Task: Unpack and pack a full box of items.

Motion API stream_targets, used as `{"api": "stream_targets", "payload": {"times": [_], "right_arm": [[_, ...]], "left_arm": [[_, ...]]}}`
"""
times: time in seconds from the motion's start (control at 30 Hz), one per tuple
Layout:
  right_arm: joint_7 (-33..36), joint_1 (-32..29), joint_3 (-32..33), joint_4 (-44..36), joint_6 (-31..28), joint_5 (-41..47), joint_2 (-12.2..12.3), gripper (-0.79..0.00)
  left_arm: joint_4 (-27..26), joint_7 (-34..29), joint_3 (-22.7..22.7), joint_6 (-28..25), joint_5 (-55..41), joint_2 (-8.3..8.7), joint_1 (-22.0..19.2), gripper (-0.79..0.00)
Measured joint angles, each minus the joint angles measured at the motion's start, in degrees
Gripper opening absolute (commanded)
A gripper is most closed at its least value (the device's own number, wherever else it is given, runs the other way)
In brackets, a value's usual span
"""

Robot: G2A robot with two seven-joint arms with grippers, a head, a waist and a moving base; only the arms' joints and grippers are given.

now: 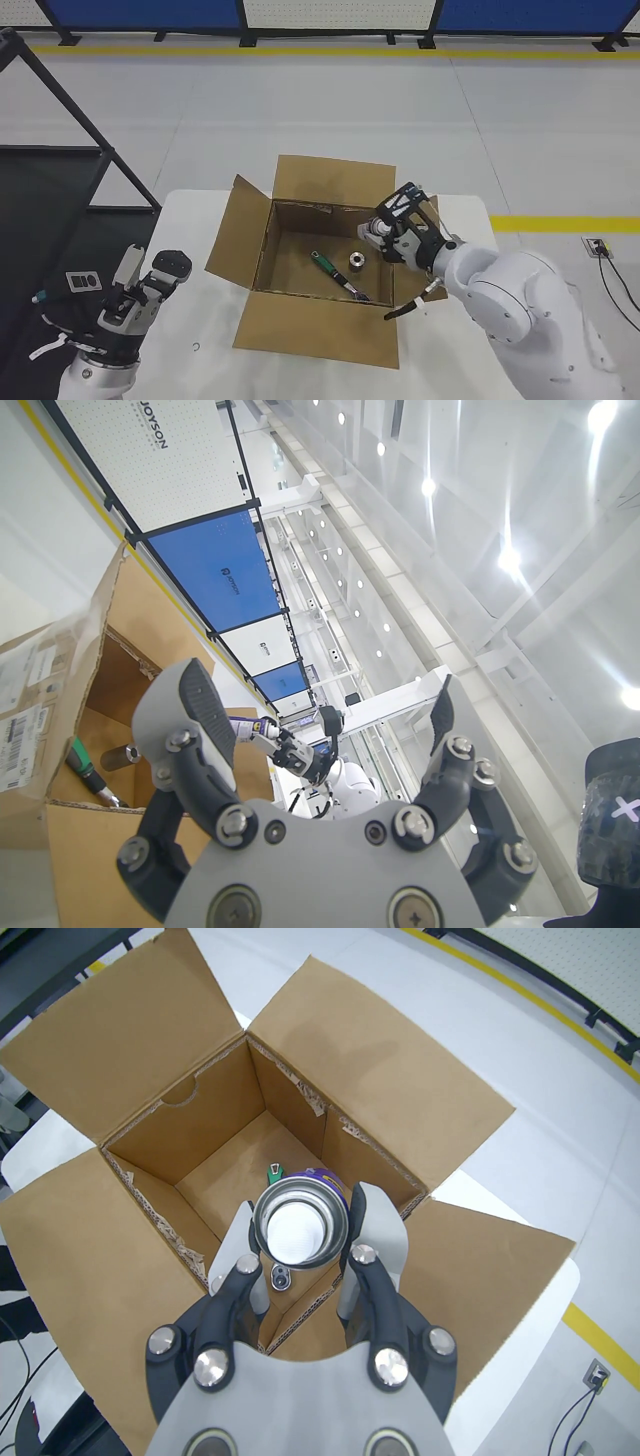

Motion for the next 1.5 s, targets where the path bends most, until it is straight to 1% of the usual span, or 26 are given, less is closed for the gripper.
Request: {"api": "stream_targets", "payload": {"times": [0.07, 0.17, 0.3, 0.43, 0.5, 0.57, 0.63, 0.73, 0.9, 1.03, 1.13, 1.33, 1.5], "right_arm": [[-0.82, -0.95, 2.72, -1.85, 1.59, 0.04, 0.27, -0.785], [-1.08, -3.67, 9.0, -5.41, 4.13, 0.06, 0.91, -0.785], [-0.46, -8.84, 19.0, -9.42, 6.86, 0.91, 1.76, -0.785], [1.03, -13.15, 26.4, -10.39, 7.56, 1.82, 2.32, -0.785], [2.37, -14.8, 28.88, -10.07, 7.12, 2.02, 2.58, -0.785], [3.83, -15.86, 30.04, -9.45, 6.38, 2.03, 2.8, -0.785], [5.52, -16.58, 30.29, -8.06, 5.49, 1.38, 3.04, -0.785], [6.62, -16.41, 28.86, -4.34, 5.39, 0.38, 3.2, -0.785], [5.39, -14.98, 26.4, 4.34, 4.22, 1.16, 3.31, -0.785], [4.09, -15.25, 25.78, 8.18, 3.04, 0.12, 3.51, -0.785], [3.36, -15.64, 24.94, 10.24, 3.96, -1.7, 3.59, -0.785], [2.81, -14.61, 22.79, 15.83, 6.24, -2.3, 3.51, -0.785], [2.58, -12.64, 21.1, 20.23, 6.01, -1.61, 3.46, -0.785]], "left_arm": [[0.0, 0.0, 0.0, 0.0, 0.0, 0.0, 0.0, 0.0], [0.0, 0.0, 0.0, 0.0, 0.0, 0.0, 0.0, 0.0], [0.0, 0.0, 0.0, 0.0, 0.0, 0.0, 0.0, 0.0], [0.0, 0.0, 0.0, 0.0, 0.0, 0.0, 0.0, 0.0], [0.0, 0.0, 0.0, 0.0, 0.0, 0.0, 0.0, 0.0], [0.0, 0.0, 0.0, 0.0, 0.0, 0.0, 0.0, 0.0], [0.0, 0.0, 0.0, 0.0, 0.0, 0.0, 0.0, 0.0], [0.0, 0.0, 0.0, 0.0, 0.0, 0.0, 0.0, 0.0], [0.0, 0.0, 0.0, 0.0, 0.0, 0.0, 0.0, 0.0], [0.0, 0.0, 0.0, 0.0, 0.0, 0.0, 0.0, 0.0], [0.0, 0.0, 0.0, 0.0, 0.0, 0.0, 0.0, 0.0], [0.0, 0.0, 0.0, 0.0, 0.0, 0.0, 0.0, 0.0], [0.0, 0.0, 0.0, 0.0, 0.0, 0.0, 0.0, 0.0]]}}
